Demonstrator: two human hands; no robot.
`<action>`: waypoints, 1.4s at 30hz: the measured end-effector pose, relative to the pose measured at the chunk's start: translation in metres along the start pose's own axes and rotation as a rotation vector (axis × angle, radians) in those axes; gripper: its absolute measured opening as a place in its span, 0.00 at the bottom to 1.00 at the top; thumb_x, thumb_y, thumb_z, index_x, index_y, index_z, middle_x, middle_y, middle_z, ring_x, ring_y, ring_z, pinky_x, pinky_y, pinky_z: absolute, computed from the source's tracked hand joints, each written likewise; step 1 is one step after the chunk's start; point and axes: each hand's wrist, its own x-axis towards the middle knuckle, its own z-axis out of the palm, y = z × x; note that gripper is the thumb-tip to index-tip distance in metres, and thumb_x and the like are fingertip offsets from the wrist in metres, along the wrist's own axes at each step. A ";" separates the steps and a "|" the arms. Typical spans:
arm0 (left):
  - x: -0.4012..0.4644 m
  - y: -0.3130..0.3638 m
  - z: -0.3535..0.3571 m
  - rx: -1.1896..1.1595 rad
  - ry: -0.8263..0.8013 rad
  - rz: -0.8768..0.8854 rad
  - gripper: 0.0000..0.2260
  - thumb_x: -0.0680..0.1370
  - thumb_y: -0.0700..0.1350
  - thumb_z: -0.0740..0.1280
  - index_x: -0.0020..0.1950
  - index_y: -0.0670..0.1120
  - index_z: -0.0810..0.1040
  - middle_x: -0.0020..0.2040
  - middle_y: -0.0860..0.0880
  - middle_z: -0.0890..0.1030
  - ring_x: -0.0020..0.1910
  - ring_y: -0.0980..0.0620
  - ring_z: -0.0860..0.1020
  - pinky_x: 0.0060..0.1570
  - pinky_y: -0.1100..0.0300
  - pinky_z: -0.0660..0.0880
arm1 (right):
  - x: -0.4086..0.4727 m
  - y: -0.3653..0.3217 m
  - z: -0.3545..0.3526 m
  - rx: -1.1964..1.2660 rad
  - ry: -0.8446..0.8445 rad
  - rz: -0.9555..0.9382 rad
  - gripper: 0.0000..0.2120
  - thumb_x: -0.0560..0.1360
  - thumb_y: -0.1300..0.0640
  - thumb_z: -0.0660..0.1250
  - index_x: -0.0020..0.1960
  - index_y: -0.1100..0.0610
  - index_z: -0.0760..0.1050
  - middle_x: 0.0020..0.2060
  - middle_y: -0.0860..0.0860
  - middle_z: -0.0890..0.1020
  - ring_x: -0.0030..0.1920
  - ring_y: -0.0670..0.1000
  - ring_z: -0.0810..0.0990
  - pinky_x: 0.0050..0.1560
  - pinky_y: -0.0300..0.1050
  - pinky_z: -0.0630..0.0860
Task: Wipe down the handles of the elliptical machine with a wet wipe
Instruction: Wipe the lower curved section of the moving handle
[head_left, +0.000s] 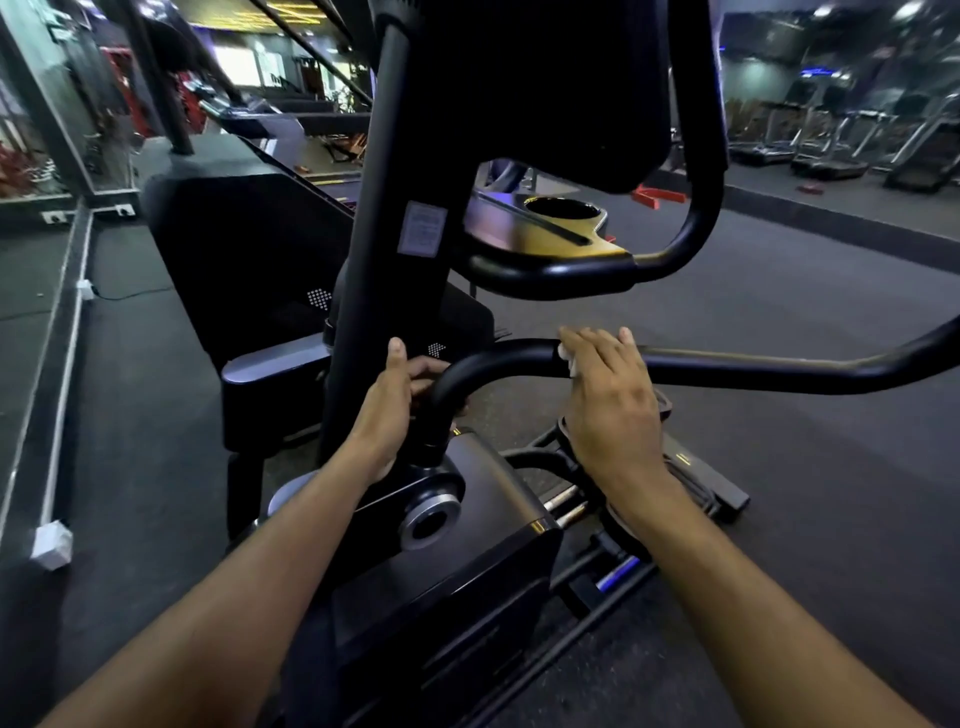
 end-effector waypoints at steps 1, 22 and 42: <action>0.000 0.000 0.000 0.009 -0.009 0.006 0.38 0.83 0.70 0.43 0.56 0.46 0.85 0.50 0.32 0.85 0.55 0.29 0.83 0.61 0.30 0.77 | 0.008 -0.008 0.006 0.002 -0.005 0.012 0.20 0.77 0.66 0.55 0.65 0.63 0.77 0.59 0.56 0.82 0.61 0.57 0.79 0.78 0.58 0.61; -0.005 0.008 -0.001 0.020 0.003 0.025 0.43 0.70 0.82 0.45 0.60 0.55 0.85 0.56 0.39 0.86 0.61 0.32 0.81 0.66 0.25 0.70 | 0.013 -0.039 0.016 -0.099 -0.105 -0.457 0.23 0.77 0.65 0.53 0.69 0.62 0.76 0.65 0.57 0.80 0.68 0.57 0.76 0.79 0.57 0.57; 0.005 0.012 -0.011 -0.255 0.044 -0.013 0.46 0.80 0.74 0.37 0.69 0.42 0.79 0.58 0.35 0.84 0.57 0.37 0.83 0.62 0.43 0.77 | 0.056 -0.143 0.035 -0.379 -0.880 -0.520 0.20 0.84 0.55 0.54 0.70 0.64 0.71 0.64 0.64 0.78 0.64 0.63 0.76 0.62 0.57 0.71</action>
